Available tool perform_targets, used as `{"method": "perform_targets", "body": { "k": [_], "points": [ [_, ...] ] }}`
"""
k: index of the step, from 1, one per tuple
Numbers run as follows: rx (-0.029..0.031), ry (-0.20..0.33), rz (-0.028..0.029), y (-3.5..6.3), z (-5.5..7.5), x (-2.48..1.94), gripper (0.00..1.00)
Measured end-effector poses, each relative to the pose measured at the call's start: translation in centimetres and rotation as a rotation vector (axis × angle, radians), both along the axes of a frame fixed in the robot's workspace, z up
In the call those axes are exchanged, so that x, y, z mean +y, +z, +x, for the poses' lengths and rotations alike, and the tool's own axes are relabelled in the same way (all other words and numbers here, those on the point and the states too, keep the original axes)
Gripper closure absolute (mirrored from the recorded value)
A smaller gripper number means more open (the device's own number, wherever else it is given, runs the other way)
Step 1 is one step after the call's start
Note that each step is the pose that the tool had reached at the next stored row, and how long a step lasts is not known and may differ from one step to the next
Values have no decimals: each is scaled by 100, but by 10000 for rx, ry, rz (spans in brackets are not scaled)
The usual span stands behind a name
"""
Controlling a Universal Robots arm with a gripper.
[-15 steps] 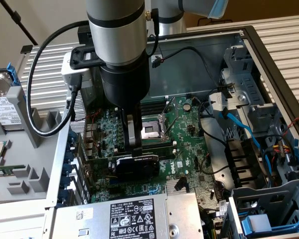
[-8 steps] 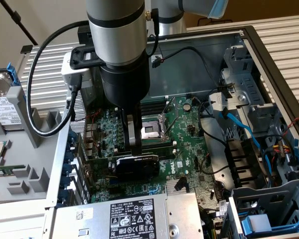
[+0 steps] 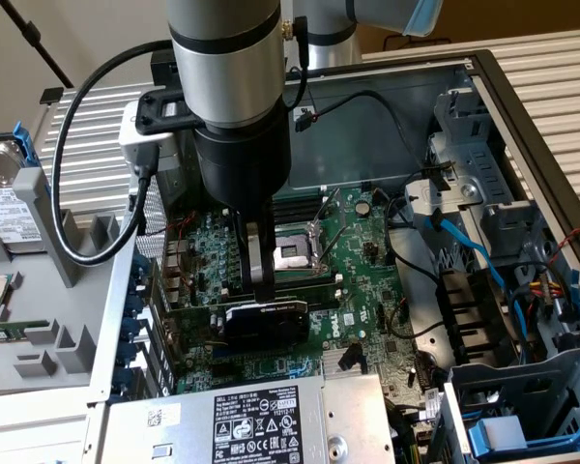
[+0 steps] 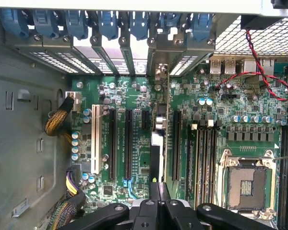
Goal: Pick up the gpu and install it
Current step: 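Press down on the gpu until it lock into place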
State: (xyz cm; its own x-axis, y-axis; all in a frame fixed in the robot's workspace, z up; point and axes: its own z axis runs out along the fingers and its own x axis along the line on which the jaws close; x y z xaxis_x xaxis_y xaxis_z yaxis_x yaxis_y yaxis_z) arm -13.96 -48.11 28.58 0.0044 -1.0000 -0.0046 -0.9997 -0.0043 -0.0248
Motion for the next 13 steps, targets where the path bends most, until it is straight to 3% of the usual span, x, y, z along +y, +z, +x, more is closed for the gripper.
{"method": "perform_targets", "body": {
  "k": [13],
  "points": [
    [-13,-11,0,0,-126,0,89]
  ]
}}
